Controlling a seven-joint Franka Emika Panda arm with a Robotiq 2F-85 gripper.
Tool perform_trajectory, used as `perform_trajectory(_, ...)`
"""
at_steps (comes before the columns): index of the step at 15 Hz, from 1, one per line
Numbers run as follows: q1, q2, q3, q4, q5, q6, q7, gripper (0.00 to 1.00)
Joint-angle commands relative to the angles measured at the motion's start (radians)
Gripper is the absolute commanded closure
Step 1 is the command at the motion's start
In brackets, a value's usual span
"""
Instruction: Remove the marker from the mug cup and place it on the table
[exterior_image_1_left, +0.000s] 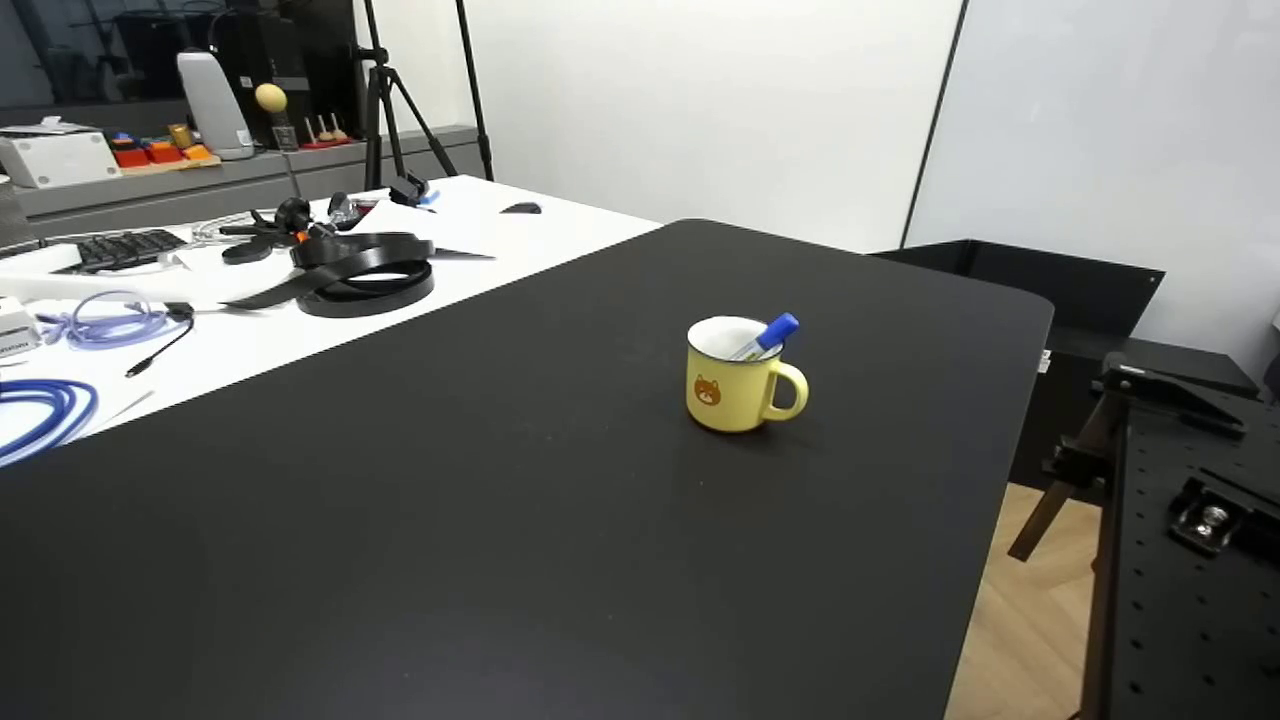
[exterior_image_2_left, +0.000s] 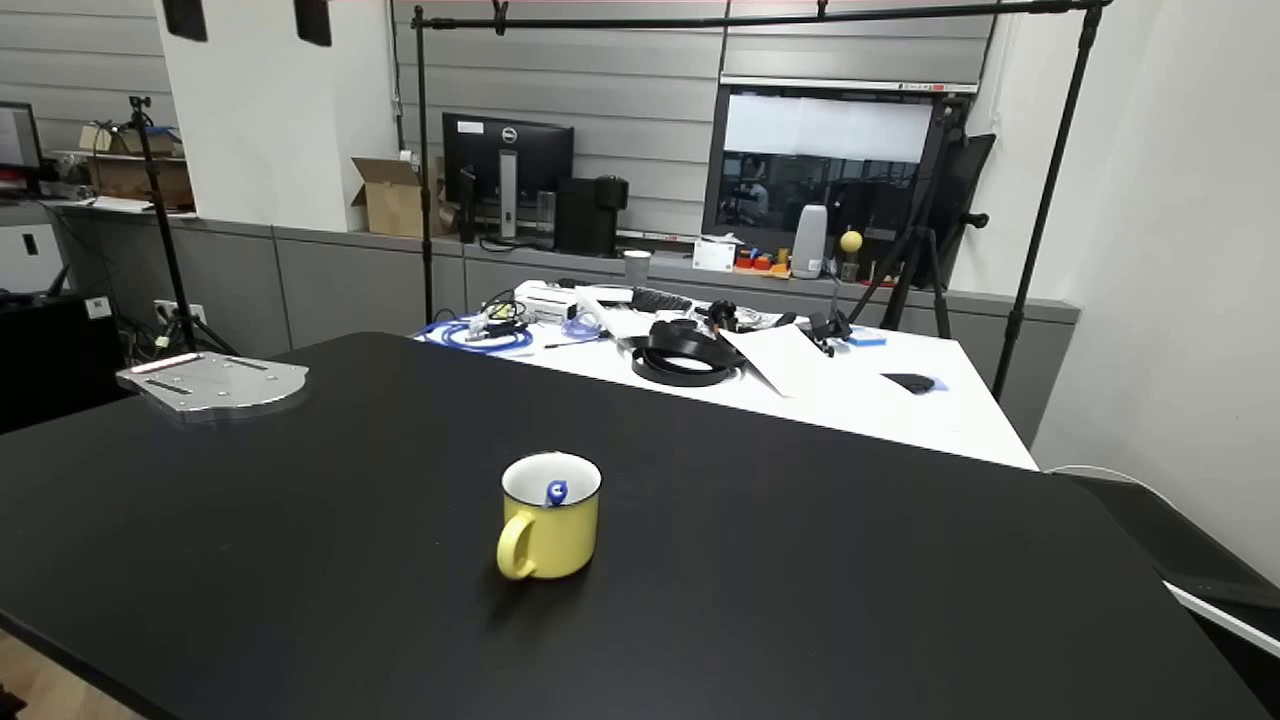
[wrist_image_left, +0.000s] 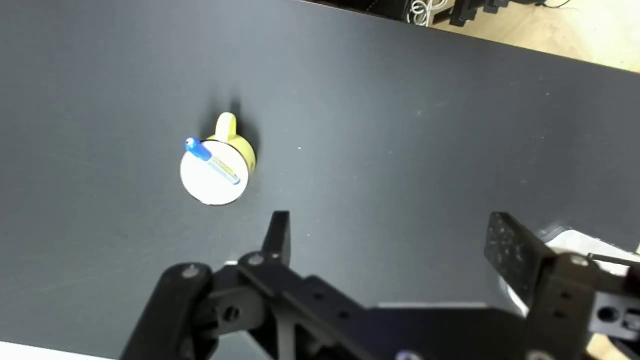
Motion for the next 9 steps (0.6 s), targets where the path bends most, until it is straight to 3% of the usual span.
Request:
perform_trajectory(1,-0.062,0.001,-0.037,-0.051,-0.079,0.07,0.013,0.0)
perform_trajectory(5,-0.145,0.036,-0.095,-0.102,-0.181,0.228,0.009,0.0)
perform_trajectory(9,-0.175,0.109,-0.175,-0.117,-0.172,0.358,-0.061,0.0)
